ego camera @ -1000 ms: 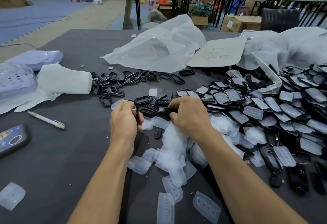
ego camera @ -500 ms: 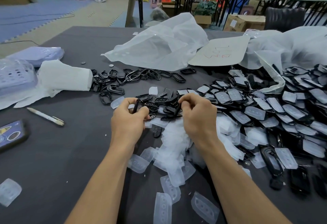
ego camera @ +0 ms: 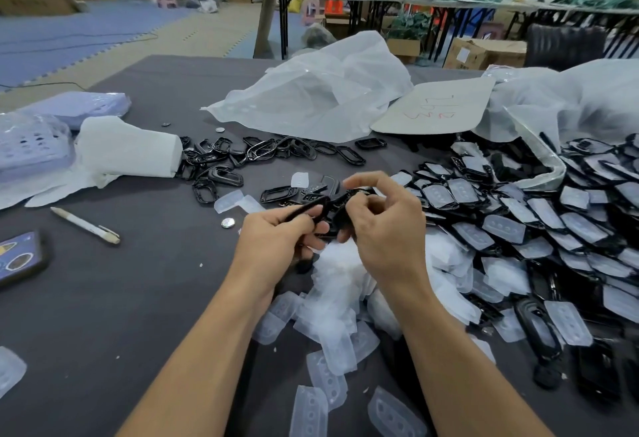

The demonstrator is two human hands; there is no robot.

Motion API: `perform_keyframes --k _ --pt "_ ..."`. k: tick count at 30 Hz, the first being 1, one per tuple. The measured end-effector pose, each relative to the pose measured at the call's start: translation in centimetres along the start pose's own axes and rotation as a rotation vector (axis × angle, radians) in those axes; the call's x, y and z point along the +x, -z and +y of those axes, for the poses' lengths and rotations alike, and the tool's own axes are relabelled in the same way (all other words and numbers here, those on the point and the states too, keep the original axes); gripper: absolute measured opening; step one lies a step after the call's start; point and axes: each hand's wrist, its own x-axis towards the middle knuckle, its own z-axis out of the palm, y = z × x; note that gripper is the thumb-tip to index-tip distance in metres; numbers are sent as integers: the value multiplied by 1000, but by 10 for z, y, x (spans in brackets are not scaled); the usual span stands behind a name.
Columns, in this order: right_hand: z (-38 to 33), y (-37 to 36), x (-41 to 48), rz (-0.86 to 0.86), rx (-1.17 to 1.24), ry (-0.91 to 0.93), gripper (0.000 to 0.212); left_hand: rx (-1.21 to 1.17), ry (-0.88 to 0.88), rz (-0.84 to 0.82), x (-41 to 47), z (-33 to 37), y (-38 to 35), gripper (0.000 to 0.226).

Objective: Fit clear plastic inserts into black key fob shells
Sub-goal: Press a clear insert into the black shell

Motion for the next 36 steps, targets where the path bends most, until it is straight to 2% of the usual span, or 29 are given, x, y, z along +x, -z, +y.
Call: perform_keyframes --k 5,13,20,23,25,27,30,33,36 --pt "-1 -3 -3 -21 155 -127 32 -105 27 19 -1 0 -1 23" --pt "0 -3 -3 -48 291 -213 27 126 -95 44 -3 -1 1 26" --pt "4 -2 -4 -68 297 -191 30 -32 -38 -50 -7 4 -1 36" --pt "4 0 -3 -20 138 -151 31 -78 -27 20 -5 3 0 36" --pt "1 5 -2 -67 -67 -86 27 -67 -46 100 -2 1 3 33" --pt "-3 6 -4 -226 -255 -32 19 -33 -69 168 2 -1 6 31" --pt "-10 0 -10 -458 -464 -49 6 10 -87 235 5 -5 8 23" --pt "-14 1 -10 -624 -702 -62 19 29 -104 290 7 -6 10 14" --pt "-16 4 -9 -691 -734 -43 17 10 -106 305 7 -4 11 14"
